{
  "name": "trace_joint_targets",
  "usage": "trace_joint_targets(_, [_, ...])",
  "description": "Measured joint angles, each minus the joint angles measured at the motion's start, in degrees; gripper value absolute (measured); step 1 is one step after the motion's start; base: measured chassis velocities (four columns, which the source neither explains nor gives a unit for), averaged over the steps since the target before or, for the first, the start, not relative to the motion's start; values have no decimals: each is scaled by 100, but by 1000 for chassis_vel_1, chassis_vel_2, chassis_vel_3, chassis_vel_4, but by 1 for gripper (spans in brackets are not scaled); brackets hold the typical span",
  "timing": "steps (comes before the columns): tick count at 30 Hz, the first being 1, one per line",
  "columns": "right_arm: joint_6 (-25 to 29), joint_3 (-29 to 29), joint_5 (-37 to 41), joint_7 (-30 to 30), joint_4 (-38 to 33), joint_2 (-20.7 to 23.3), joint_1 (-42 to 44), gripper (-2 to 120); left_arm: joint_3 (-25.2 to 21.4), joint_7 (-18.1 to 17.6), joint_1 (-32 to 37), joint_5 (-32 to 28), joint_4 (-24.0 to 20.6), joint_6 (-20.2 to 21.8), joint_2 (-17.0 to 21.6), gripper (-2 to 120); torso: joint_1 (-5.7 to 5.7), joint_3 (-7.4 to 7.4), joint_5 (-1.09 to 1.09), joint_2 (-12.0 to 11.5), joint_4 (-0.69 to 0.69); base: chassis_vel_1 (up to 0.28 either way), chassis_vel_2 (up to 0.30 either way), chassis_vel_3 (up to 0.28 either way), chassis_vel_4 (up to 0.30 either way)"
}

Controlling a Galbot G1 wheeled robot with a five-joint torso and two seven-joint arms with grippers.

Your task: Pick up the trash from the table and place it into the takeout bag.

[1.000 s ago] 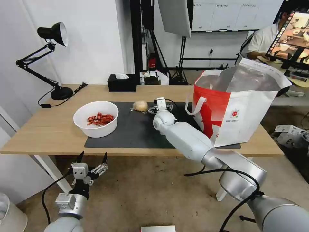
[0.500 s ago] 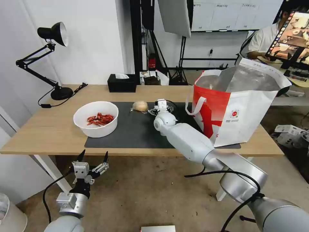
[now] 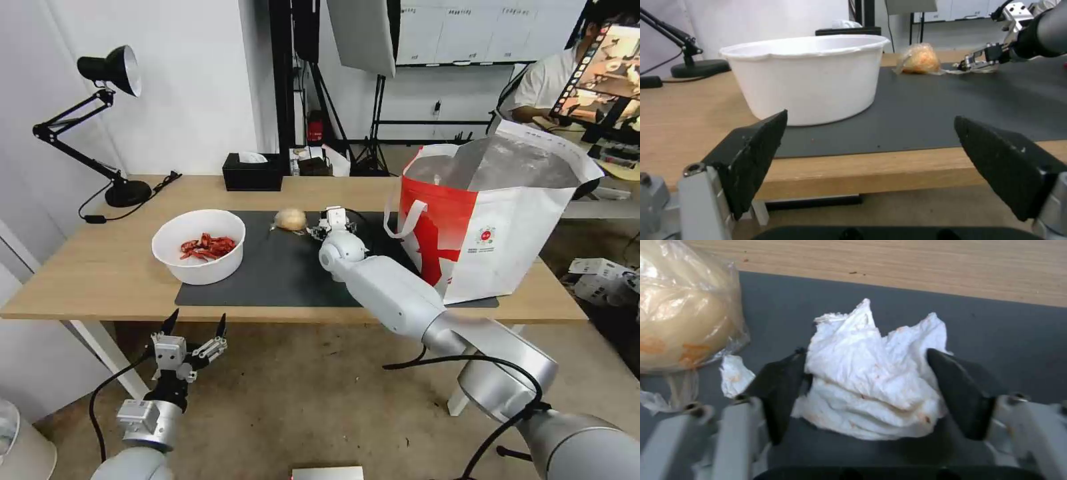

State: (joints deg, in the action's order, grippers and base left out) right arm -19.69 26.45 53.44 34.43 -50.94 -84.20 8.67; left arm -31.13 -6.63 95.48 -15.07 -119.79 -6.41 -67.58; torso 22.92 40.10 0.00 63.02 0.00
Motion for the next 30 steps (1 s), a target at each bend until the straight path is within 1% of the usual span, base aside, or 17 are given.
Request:
trace_joint_targets(1, [0, 0, 0, 0, 0, 0, 0, 72, 0, 0, 0, 0, 0, 0, 0, 100, 0, 0, 0, 0, 0, 0, 0, 0, 0])
trace_joint_targets(3, [4, -7, 2, 1, -15, 5, 9, 63, 10, 0, -7, 0, 4, 0, 7, 100, 0, 0, 0, 0, 0, 0, 0, 0, 0])
trace_joint_targets(4, [4, -7, 2, 1, -15, 5, 9, 63, 10, 0, -7, 0, 4, 0, 7, 100, 0, 0, 0, 0, 0, 0, 0, 0, 0])
trace_joint_targets(5, [8, -11, 9, 3, -25, 12, 17, 55, 19, 0, -17, 0, 11, 0, 15, 100, 0, 0, 0, 0, 0, 0, 0, 0, 0])
trace_joint_targets(6, [10, -14, 13, 5, -32, 17, 22, 51, 22, 0, -20, 0, 13, -1, 18, 100, 0, 0, 0, 0, 0, 0, 0, 0, 0])
trace_joint_targets(8, [11, -14, 15, 5, -34, 19, 23, 51, 23, 0, -21, 0, 14, -1, 19, 100, 0, 0, 0, 0, 0, 0, 0, 0, 0])
trace_joint_targets(9, [13, -16, 29, 6, -51, 33, 33, 39, 33, 0, -26, 0, 20, -1, 23, 100, 0, 0, 0, 0, 0, 0, 0, 0, 0])
trace_joint_targets(12, [17, -19, 77, 12, -102, 72, 58, 28, 59, 0, -43, 0, 30, -1, 36, 100, 0, 0, 0, 0, 0, 0, 0, 0, 0])
trace_joint_targets(13, [17, -19, 77, 12, -102, 72, 58, 28, 59, 0, -43, 0, 30, -1, 36, 100, 0, 0, 0, 0, 0, 0, 0, 0, 0])
trace_joint_targets(15, [21, -20, 99, 17, -153, 111, 93, 16, 94, 0, -87, 0, 44, -1, 55, 100, 0, 0, 1, 0, 0, 0, 0, 0, 0])
trace_joint_targets(16, [21, -20, 99, 17, -153, 111, 93, 16, 94, 0, -87, 0, 44, -1, 55, 100, 0, 0, 1, 0, 0, 0, 0, 0, 0])
trace_joint_targets(19, [26, -6, 129, 33, -234, 145, 149, 2, 155, -1, -139, -5, 95, 0, 71, 100, 0, 0, 0, 1, 0, 0, 0, 0, 0])
trace_joint_targets(24, [33, -24, 143, 37, -269, 156, 163, 0, 193, -2, -154, -5, 116, 3, 71, 100, 0, 0, 0, 0, 0, 0, 0, 0, 0])
trace_joint_targets(26, [47, -36, 167, 38, -410, 210, 192, 0, 200, -6, -165, -6, 123, 4, 74, 100, 0, 0, 0, 0, -1, 0, 0, 0, 0])
trace_joint_targets(27, [100, -36, 173, 68, -681, 314, 234, 0, 201, -15, -173, -10, 125, 4, 80, 100, 1, 1, 0, 0, 0, 0, 0, 0, 0])
trace_joint_targets(28, [100, -36, 173, 68, -681, 314, 234, 0, 201, -15, -173, -10, 125, 4, 80, 100, 1, 1, 0, 0, 0, 0, 0, 0, 0])
trace_joint_targets(30, [157, -36, 170, 146, -1022, 442, 272, 0, 200, -19, -176, -13, 125, 5, 84, 100, 0, 0, 0, 0, 0, 0, 0, 0, 0])
